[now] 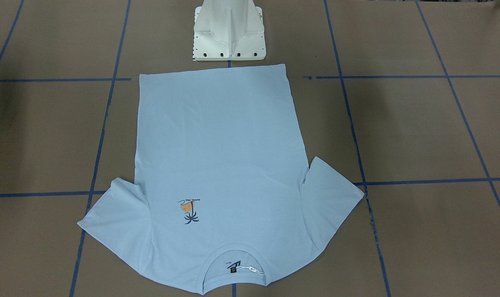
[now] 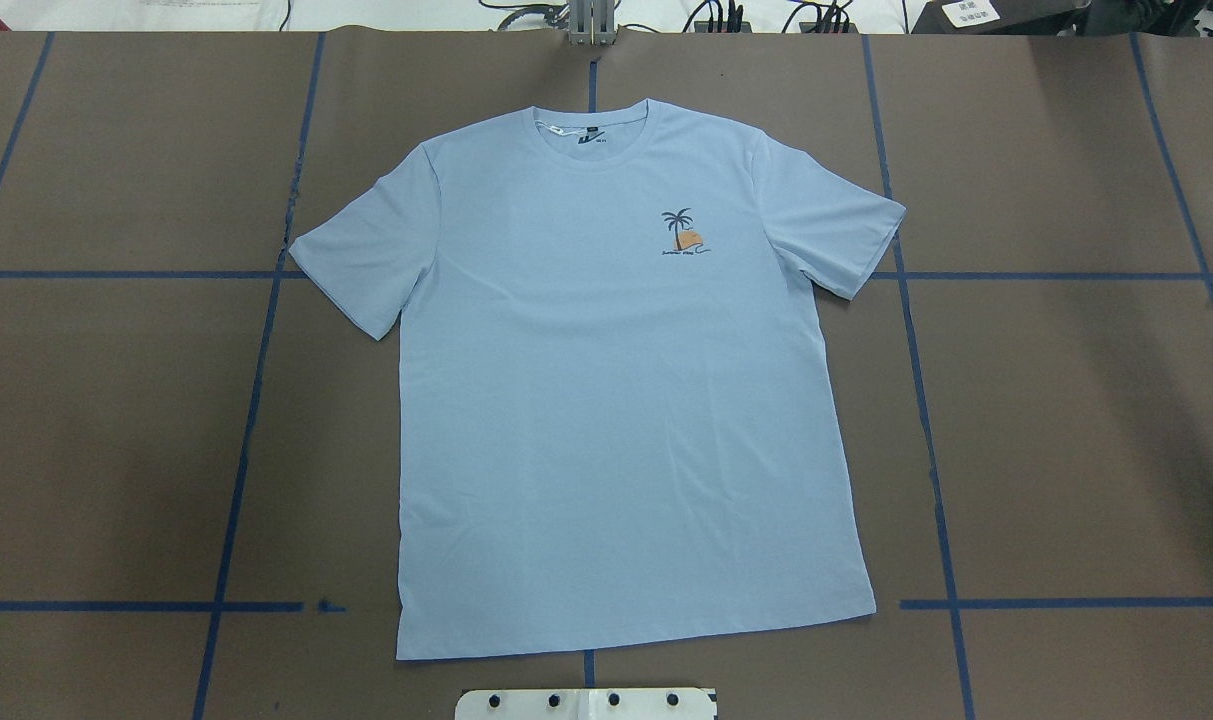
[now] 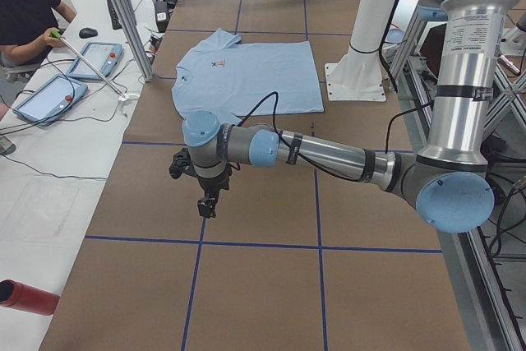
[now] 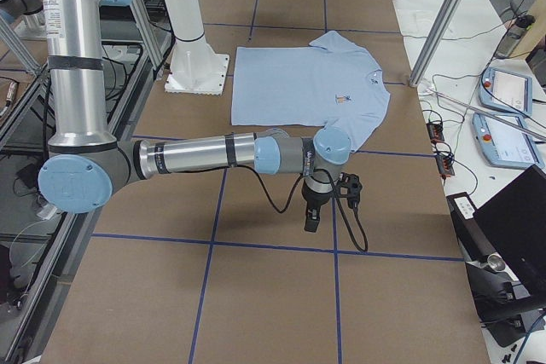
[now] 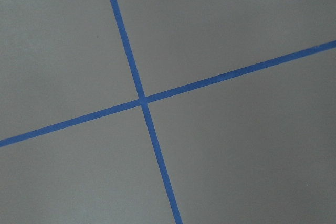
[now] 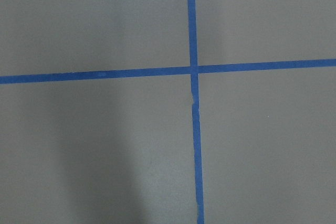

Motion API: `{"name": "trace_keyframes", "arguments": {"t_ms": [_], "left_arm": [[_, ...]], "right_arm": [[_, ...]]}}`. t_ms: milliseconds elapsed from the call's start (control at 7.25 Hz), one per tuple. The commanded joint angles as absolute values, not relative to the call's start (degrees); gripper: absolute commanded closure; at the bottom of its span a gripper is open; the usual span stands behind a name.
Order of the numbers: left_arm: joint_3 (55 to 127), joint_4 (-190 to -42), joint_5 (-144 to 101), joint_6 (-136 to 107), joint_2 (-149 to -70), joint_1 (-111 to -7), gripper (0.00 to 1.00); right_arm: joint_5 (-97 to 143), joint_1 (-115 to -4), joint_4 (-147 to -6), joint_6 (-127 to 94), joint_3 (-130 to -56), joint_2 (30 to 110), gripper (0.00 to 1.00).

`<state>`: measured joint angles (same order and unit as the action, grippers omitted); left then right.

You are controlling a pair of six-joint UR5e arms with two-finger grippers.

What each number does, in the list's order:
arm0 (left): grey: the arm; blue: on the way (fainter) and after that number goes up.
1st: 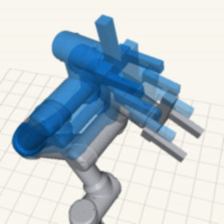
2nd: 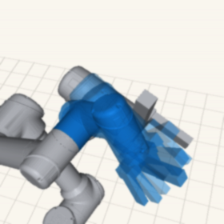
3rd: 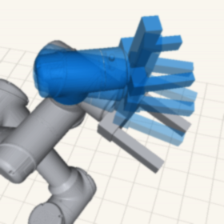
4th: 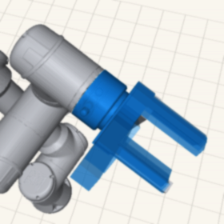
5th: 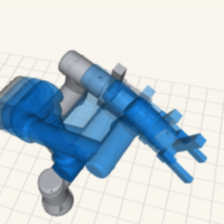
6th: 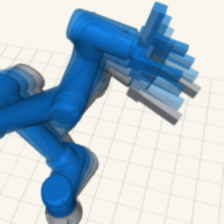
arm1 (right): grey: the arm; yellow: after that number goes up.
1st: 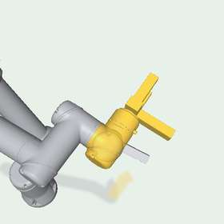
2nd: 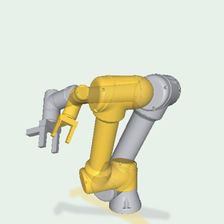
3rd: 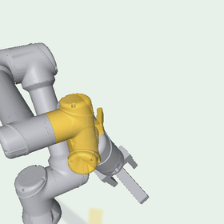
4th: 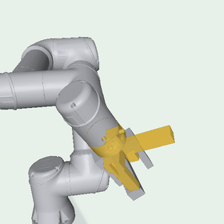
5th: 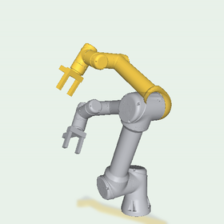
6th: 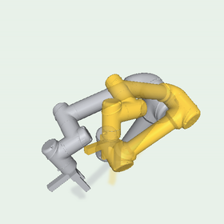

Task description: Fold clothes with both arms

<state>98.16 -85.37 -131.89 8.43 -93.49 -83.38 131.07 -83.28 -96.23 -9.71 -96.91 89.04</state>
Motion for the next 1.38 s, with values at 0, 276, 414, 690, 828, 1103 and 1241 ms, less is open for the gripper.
{"name": "trace_keyframes", "arguments": {"t_ms": [0, 276, 414, 690, 828, 1103, 1241], "left_arm": [[98.78, -84.82, -132.18, 8.09, -93.69, -83.23, 0.0], [100.79, -84.2, -132.63, 8.09, -93.61, -83.49, 0.0], [105.42, -83.76, -134.63, 7.74, -91.25, -83.67, 0.0], [106.19, -85.33, -134.12, 3.03, -90.7, -83.67, 0.0], [106.17, -88.47, -134.47, 1.34, -90.01, -83.67, 0.0], [106.0, -89.12, -135.0, 1.49, -90.09, -83.58, 0.0], [105.65, -89.3, -135.09, 1.58, -90.09, -83.58, 0.0]], "right_arm": [[131.66, -82.88, -95.89, -10.02, -96.86, 89.12, 0.0], [136.64, -81.75, -95.54, -10.19, -97.03, 89.12, 0.0], [136.84, -78.0, -90.84, -10.54, -97.12, 89.12, 0.0], [136.41, -73.68, -77.75, -17.78, -95.89, 89.21, 0.0], [135.28, -69.82, -73.26, -25.59, -95.71, 87.47, 0.0], [133.69, -62.26, -65.43, -43.25, -89.78, 78.46, 0.0], [131.16, -59.7, -61.21, -48.03, -85.04, 73.35, 0.0]]}}
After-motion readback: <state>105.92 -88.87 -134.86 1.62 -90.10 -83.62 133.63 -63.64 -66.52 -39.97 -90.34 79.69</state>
